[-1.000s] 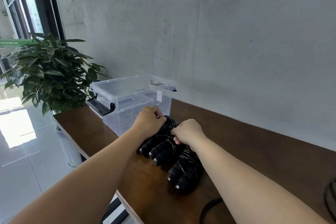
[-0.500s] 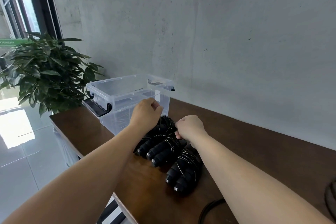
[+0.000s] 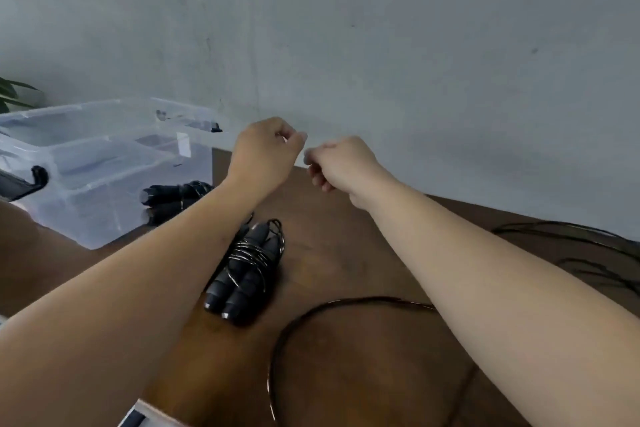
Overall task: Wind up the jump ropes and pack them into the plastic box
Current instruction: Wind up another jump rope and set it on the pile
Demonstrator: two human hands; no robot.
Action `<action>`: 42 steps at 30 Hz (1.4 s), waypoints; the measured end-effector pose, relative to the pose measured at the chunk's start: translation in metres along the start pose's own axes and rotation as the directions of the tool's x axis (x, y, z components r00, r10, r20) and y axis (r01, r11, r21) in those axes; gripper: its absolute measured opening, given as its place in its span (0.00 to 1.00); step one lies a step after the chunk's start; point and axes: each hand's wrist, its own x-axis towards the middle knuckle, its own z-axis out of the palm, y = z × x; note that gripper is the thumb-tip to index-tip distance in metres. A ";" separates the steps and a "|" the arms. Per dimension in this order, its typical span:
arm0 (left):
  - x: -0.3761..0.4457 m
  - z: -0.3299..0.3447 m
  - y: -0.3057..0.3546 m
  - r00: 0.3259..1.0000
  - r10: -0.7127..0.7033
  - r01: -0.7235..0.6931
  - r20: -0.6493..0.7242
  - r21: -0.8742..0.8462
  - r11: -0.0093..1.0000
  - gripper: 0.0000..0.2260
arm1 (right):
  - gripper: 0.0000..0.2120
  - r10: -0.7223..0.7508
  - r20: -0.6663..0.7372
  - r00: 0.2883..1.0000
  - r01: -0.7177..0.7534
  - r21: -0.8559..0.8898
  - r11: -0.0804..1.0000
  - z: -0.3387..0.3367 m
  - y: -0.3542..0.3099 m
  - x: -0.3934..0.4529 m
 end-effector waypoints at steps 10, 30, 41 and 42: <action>-0.042 0.125 0.129 0.889 0.189 -0.016 0.417 -0.385 0.923 0.12 | 0.08 0.068 -0.392 0.917 -0.114 -0.096 0.989 -0.206 0.026 -0.088; -0.153 0.294 0.224 0.509 -0.106 -0.309 0.855 0.296 0.904 0.23 | 0.07 0.334 -0.321 0.886 -0.452 -0.440 0.776 -0.359 0.176 -0.209; -0.169 0.311 0.210 0.557 -0.354 0.236 0.751 0.266 0.935 0.08 | 0.15 0.561 -0.226 0.796 -0.605 -0.300 0.738 -0.331 0.226 -0.172; -0.167 0.308 0.211 0.532 -0.357 0.334 0.768 0.196 0.922 0.06 | 0.12 0.569 -0.229 0.790 -0.610 -0.196 0.768 -0.330 0.229 -0.171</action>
